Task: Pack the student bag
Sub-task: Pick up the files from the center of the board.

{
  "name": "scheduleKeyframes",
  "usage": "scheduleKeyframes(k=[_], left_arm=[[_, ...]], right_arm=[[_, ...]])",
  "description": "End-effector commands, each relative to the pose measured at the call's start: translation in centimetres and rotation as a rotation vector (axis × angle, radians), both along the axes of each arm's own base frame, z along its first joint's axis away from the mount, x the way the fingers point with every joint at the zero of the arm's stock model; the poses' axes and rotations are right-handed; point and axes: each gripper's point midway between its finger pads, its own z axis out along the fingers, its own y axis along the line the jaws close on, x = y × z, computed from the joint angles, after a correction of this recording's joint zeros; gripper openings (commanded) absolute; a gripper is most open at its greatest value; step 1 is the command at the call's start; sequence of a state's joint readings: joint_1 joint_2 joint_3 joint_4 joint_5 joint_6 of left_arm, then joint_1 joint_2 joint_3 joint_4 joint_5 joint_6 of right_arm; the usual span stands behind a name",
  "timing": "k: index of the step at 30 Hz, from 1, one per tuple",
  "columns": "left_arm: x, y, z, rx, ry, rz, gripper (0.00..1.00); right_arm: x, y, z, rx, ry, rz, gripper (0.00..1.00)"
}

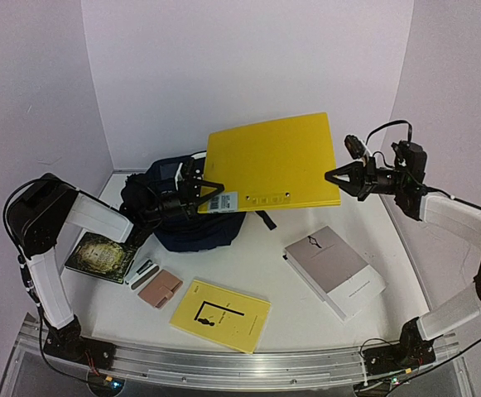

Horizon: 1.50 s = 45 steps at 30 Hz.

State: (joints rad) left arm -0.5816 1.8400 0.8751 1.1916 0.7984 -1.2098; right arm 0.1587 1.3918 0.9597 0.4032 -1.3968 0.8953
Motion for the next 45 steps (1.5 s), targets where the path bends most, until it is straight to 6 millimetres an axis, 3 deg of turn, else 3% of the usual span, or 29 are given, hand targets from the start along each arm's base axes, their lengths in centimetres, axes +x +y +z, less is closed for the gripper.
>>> scheduleKeyframes(k=[1,5,6,9,12,13,16,21,25,29,32,36,42,45], left_arm=[[-1.5,0.5,3.1,-0.061,-0.12,-0.038,0.57],[-2.0,0.6,3.7,-0.06,-0.146,-0.05,0.31],[-2.1,0.6,3.8,-0.059,-0.152,-0.054,0.25],[-2.5,0.7,4.0,-0.047,-0.164,-0.063,0.07],[-2.9,0.7,4.2,-0.026,-0.182,-0.073,0.0],[-3.1,0.8,4.4,-0.021,-0.187,-0.078,0.0],[-3.6,0.9,4.8,0.009,-0.202,-0.093,0.0],[-4.6,0.9,5.4,0.038,-0.218,-0.144,0.0],[-5.3,1.1,5.9,0.041,-0.226,-0.159,0.0],[-5.6,1.1,6.0,0.041,-0.221,-0.178,0.0],[-5.5,0.9,5.6,0.055,-0.208,-0.195,0.0],[-5.1,0.4,4.6,0.064,-0.173,-0.224,0.0],[-4.3,-0.2,4.0,0.062,-0.142,-0.234,0.0],[-3.9,-0.4,3.8,0.076,-0.137,-0.227,0.04]], right_arm=[[-1.5,0.3,0.9,0.014,-0.051,0.055,0.0],[-0.6,0.3,-0.2,0.004,-0.027,0.02,0.0],[-0.2,0.3,-0.6,-0.001,-0.02,-0.001,0.05],[1.1,0.2,-2.1,-0.013,0.045,-0.042,0.59],[2.6,-0.5,-4.5,-0.06,0.109,-0.102,0.94],[2.9,-0.9,-6.0,-0.117,0.134,-0.129,0.98],[2.4,-1.9,-9.7,-0.375,0.068,-0.13,0.98],[1.3,-1.4,-10.6,-0.371,0.043,-0.056,0.98],[1.6,-1.8,-11.6,-0.416,0.013,-0.072,0.98],[1.7,-1.6,-11.6,-0.407,0.0,-0.055,0.98],[0.7,-0.7,-9.6,-0.306,-0.008,0.019,0.98],[-0.3,0.1,-7.4,-0.231,-0.035,0.077,0.78],[-1.6,0.9,-6.8,-0.205,-0.021,0.116,0.47],[-1.7,0.9,-6.5,-0.203,-0.011,0.113,0.19]])
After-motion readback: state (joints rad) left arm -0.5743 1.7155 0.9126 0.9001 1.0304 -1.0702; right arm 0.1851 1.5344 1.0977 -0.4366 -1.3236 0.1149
